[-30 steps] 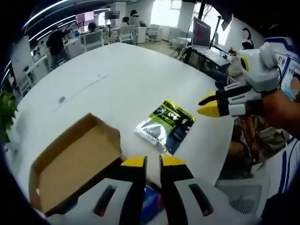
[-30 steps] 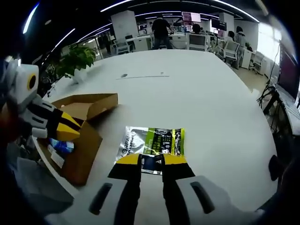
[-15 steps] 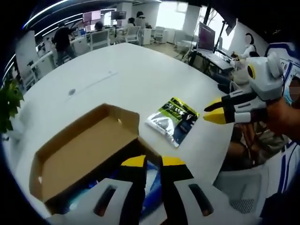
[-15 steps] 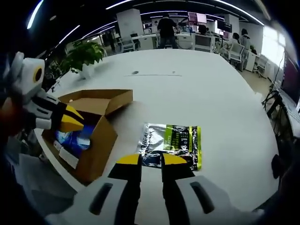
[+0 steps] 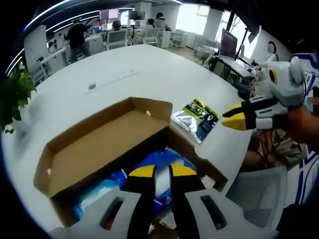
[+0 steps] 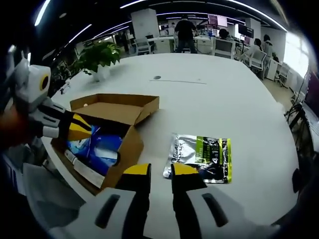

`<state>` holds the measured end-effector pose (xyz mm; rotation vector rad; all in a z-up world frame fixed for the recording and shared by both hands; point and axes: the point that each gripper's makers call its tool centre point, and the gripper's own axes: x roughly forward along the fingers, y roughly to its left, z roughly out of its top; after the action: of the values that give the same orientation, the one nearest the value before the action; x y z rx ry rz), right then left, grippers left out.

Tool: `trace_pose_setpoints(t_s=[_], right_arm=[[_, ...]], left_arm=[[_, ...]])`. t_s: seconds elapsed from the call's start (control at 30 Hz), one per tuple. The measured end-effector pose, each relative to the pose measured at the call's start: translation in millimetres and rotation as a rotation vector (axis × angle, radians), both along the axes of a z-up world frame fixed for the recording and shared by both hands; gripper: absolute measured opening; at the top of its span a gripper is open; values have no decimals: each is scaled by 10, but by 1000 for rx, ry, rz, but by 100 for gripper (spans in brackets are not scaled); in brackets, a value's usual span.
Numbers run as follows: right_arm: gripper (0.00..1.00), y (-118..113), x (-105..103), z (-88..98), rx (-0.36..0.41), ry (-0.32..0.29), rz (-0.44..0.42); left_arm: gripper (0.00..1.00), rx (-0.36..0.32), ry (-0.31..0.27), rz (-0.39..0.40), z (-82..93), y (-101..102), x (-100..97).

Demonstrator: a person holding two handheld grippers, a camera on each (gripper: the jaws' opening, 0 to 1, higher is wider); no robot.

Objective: Operate the shoe box by opening the lid, removing the specified soft item, and placing it in the target area until the item is outside and the box remains undamaged.

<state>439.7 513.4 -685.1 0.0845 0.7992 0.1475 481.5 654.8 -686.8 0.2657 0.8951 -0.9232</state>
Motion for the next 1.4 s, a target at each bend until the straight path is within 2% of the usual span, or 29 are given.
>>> trace_pose_setpoints(t_s=[0.27,0.47,0.9,1.07,1.4], right_arm=[[14,295,94,56,2,-11,40],[14,512,161,23,4,-6,72],[13,702,284,66,-5,-7,113],[13,786,310,64,-3,-8,127],[13,1055,368,27,14,-5,166]], left_arm=[[7,-2,3,34,-10,247,41],[7,4,8,65,-43,453,87],[7,6,15,117,-83,764,199],[7,11,13,123,-86,826,205],[7,20,20,158,-131,1051,233]])
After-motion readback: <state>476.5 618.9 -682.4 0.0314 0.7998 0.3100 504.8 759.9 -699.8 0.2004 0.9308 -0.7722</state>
